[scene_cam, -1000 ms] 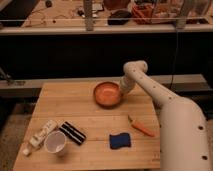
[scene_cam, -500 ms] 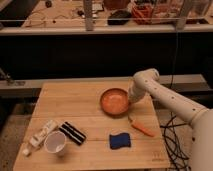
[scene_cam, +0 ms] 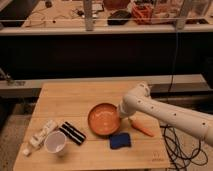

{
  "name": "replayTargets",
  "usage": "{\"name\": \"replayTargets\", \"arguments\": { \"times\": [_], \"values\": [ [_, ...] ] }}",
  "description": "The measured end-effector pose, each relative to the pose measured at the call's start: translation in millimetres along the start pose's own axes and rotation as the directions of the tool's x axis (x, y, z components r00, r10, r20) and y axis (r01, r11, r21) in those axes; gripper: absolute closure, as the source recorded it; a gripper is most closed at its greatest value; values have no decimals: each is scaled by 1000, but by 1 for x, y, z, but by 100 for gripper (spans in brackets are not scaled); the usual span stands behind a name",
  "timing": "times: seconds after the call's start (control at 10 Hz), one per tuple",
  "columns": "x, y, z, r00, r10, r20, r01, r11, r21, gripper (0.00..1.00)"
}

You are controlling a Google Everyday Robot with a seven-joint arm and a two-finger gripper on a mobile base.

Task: Drag the ceramic bowl in a circle

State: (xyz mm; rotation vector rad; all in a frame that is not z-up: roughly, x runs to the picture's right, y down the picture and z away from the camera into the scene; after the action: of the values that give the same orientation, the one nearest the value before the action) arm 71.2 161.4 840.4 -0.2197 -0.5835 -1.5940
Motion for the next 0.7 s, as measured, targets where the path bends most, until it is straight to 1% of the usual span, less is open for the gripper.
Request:
{"name": "replayTargets", "arguments": {
  "times": [0.1, 0.2, 0.3, 0.5, 0.7],
  "values": [
    [12, -27, 8, 998, -69, -3, 69, 997, 18, 100],
    [27, -44, 16, 994, -113, -9, 113, 993, 31, 100],
    [46, -57, 23, 990, -142, -17, 143, 989, 44, 100],
    [90, -64, 34, 986, -165, -36, 167, 984, 65, 100],
    [141, -64, 41, 985, -161, -57, 165, 983, 74, 100]
  ]
}}
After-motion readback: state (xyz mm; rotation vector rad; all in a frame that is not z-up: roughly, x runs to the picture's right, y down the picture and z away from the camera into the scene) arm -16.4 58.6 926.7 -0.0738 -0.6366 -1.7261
